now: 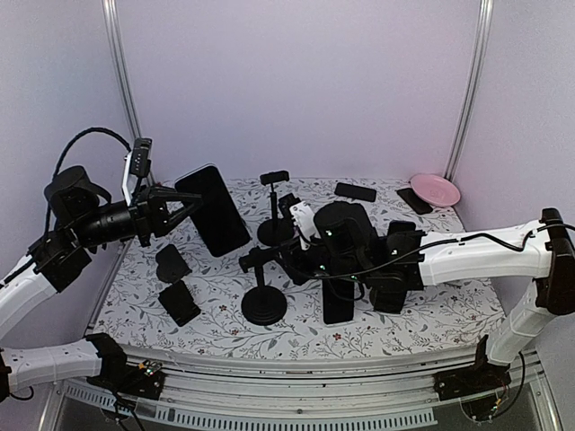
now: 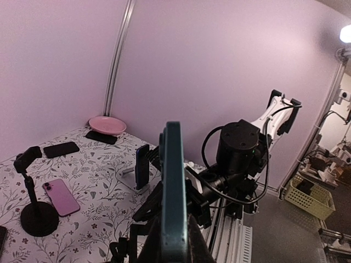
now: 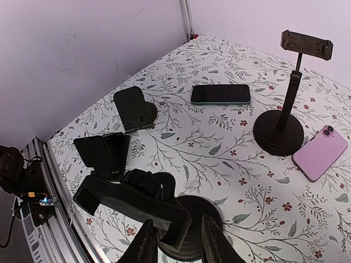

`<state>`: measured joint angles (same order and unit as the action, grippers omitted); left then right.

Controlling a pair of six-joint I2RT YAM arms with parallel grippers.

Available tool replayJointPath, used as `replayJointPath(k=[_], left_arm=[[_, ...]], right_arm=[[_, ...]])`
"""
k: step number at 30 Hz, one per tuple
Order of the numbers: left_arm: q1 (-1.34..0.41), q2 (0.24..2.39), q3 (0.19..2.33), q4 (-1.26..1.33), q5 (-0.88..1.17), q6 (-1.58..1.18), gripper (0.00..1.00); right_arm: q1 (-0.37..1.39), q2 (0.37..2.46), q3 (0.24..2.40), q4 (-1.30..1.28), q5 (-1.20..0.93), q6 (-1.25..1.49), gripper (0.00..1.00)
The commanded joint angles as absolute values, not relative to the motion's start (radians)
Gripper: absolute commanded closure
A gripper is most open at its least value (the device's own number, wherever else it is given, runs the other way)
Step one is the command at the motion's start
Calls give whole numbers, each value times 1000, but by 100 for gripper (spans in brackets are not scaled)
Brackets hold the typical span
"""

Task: Place the phone on the phone stand
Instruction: Hold the phone stand at the center of the board.

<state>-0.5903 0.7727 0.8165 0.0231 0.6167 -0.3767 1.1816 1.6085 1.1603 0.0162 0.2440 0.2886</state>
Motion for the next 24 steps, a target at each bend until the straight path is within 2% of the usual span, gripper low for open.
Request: replayJointPath(k=[1,8,24], left_arm=[[-603,768,849,61,608,-363,100],[-606,790,857,54,616,-362,100],[-620,813,853,71,611,-362,100]], right_arm=[[1192,1629,1187,11,271,297,74],[1195,1627,1193,8,272,302,80],[1200,1641,1201,-9,289,314,80]])
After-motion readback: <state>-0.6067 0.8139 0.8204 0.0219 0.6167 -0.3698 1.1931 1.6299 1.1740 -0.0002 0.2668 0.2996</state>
